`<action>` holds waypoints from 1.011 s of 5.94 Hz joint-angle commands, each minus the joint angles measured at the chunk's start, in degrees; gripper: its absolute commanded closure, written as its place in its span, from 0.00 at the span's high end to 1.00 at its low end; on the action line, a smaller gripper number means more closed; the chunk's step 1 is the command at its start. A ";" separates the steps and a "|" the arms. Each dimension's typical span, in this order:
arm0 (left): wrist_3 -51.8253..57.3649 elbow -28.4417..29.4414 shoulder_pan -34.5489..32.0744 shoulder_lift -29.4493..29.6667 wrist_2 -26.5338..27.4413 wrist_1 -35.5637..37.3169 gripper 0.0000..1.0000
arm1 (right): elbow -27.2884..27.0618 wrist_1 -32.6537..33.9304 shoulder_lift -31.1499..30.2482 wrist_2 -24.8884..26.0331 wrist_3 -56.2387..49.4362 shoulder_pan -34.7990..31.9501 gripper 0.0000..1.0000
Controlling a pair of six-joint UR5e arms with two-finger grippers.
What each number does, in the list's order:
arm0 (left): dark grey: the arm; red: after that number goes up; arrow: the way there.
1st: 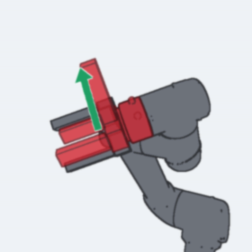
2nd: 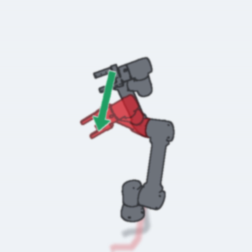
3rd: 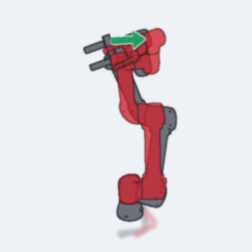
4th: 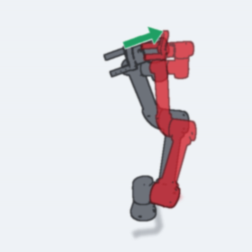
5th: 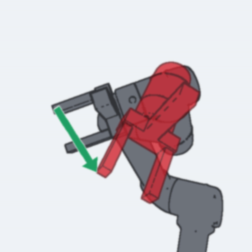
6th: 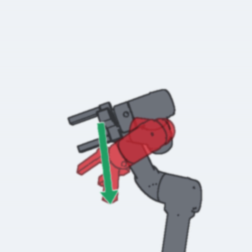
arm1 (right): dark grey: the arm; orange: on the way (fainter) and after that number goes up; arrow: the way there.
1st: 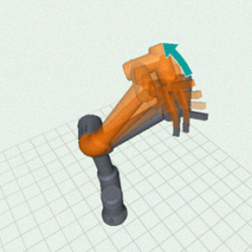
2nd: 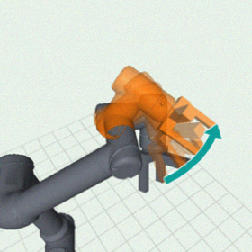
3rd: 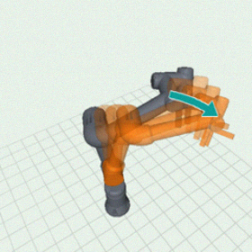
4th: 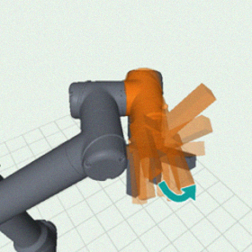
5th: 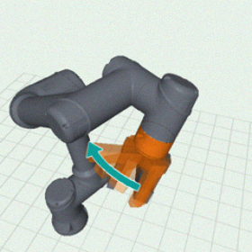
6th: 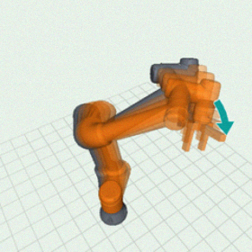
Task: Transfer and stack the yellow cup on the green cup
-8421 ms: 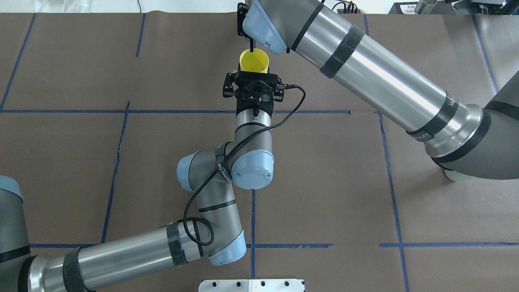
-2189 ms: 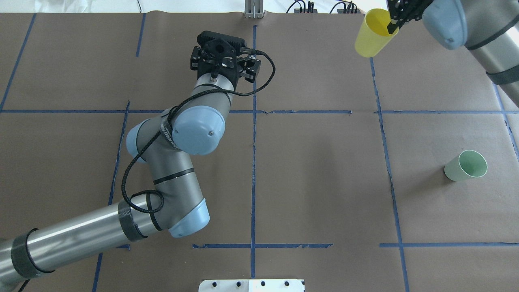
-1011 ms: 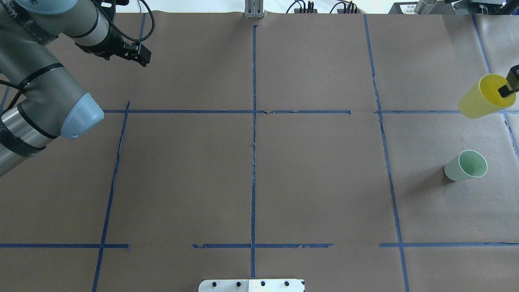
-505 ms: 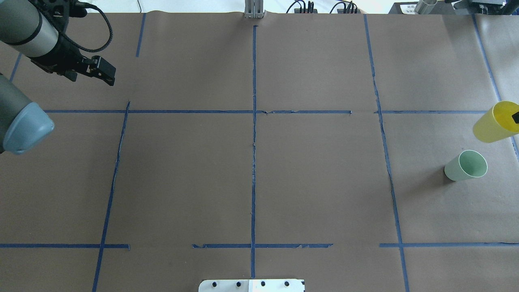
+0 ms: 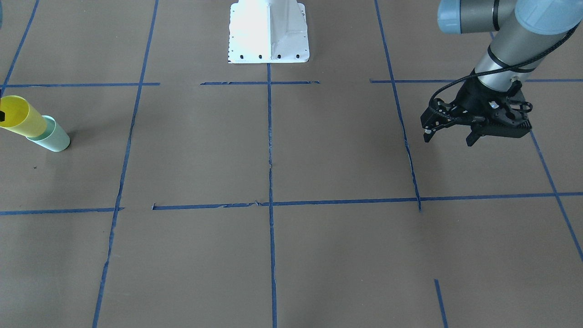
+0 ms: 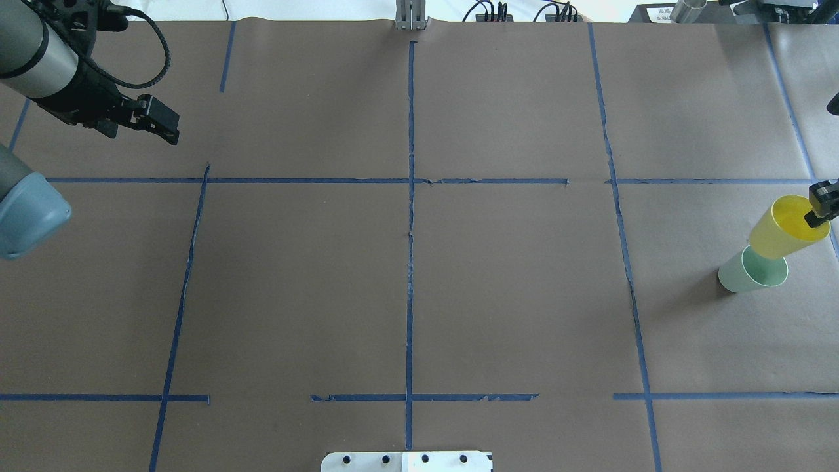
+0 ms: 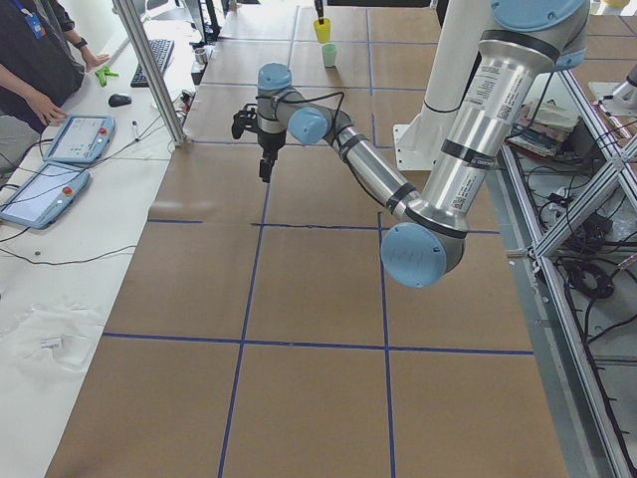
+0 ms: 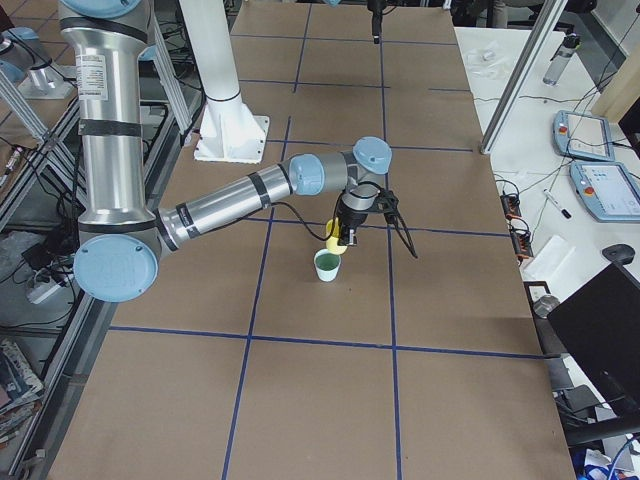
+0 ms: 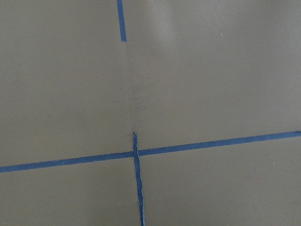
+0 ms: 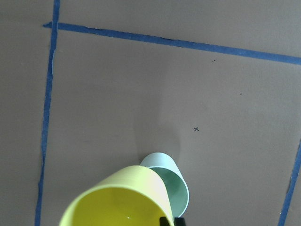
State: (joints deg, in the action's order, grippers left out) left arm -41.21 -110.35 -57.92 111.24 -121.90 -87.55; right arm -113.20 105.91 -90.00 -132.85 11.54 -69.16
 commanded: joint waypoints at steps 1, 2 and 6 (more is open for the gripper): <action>-0.02 0.05 0.00 -0.06 -0.01 0.01 1.00 | 0.96 0.00 -0.79 1.28 -0.03 0.95 0.03; -0.02 -0.04 0.00 -0.06 -0.01 -0.08 1.00 | 1.31 0.00 -0.79 1.46 -0.03 1.91 0.03; -0.02 -0.13 0.00 0.03 -0.01 -0.08 1.00 | 1.84 -0.08 -0.71 1.46 -0.12 3.50 0.05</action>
State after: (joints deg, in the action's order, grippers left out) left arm -41.22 -110.46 -57.89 111.26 -121.91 -87.62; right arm -111.53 105.88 -90.71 -131.40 11.49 -65.79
